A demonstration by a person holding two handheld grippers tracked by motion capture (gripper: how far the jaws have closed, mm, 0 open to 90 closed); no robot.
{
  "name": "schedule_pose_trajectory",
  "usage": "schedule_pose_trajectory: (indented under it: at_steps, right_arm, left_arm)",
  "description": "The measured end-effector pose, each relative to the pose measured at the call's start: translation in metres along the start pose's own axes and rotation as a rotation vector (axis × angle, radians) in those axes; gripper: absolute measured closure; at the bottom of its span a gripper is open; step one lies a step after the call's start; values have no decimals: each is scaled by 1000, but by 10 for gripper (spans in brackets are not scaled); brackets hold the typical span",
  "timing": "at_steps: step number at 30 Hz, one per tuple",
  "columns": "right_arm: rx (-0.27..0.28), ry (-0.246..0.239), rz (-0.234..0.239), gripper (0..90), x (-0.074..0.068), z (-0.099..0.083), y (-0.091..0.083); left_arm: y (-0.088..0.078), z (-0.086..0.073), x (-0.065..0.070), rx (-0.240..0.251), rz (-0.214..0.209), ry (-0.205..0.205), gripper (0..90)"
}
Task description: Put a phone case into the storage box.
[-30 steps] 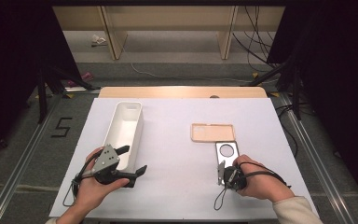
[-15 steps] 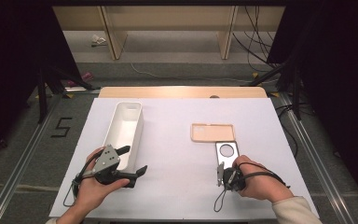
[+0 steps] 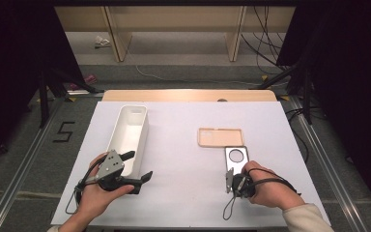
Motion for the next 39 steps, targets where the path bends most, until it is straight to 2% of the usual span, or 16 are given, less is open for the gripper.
schedule_pose_trajectory:
  at_steps: [2,8,12,13,21,28,31,38,39]
  right_arm:
    - [-3,-2,1,890,0,-1,-1]
    - [49,44,-5,891,1,-2,-8]
    - [111,68,-8,892,2,0,-15]
    - [141,78,-9,893,2,2,-15]
    - [251,109,-11,893,2,12,-24]
    - [341,113,-43,894,5,25,-26]
    - [362,104,-49,894,6,28,-26]
    - [434,101,-111,894,13,40,-26]
    - [441,96,-108,894,13,42,-26]
  left_arm:
    - [0,0,0,1,-1,0,101]
    - [0,0,0,2,2,-2,105]
    - [0,1,-1,3,3,-3,108]
    - [0,1,-1,4,3,-4,109]
    - [-1,1,-1,6,3,-7,112]
    - [0,1,0,8,4,-10,117]
    - [0,1,-1,8,4,-9,119]
    - [1,1,-1,6,4,-8,123]
    - [1,1,-1,6,4,-8,124]
Point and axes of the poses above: each handheld gripper's, and its own axes: y roughly forward along the jaws, z roughly out of its top, x roughly to its right, the point moved 9 cm from there along y, roughly forward along the jaws, and after that the axes turned 13 degrees about x, right-handed, at the moved point
